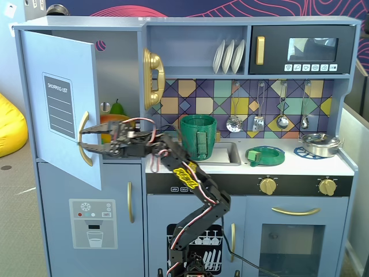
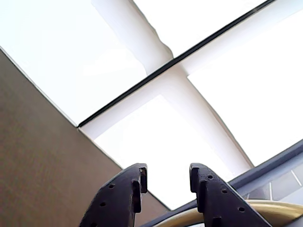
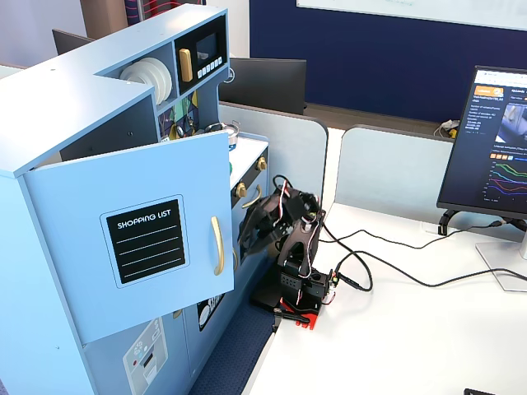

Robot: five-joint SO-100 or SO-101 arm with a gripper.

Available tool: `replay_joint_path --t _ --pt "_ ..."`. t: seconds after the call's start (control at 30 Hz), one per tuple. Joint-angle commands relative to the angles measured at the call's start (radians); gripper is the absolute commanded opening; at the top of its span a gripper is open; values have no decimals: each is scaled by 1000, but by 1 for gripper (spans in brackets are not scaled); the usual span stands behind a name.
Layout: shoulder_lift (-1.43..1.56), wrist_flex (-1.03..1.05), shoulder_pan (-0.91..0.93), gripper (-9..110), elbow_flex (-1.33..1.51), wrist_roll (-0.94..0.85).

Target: Close the left cabinet door

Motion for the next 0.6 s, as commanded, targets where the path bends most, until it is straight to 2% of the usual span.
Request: replay_joint_path --t 0.0,0.57 --pt "-23 -44 3 0 -54 -6" --pt "71 -20 265 0 14 123"
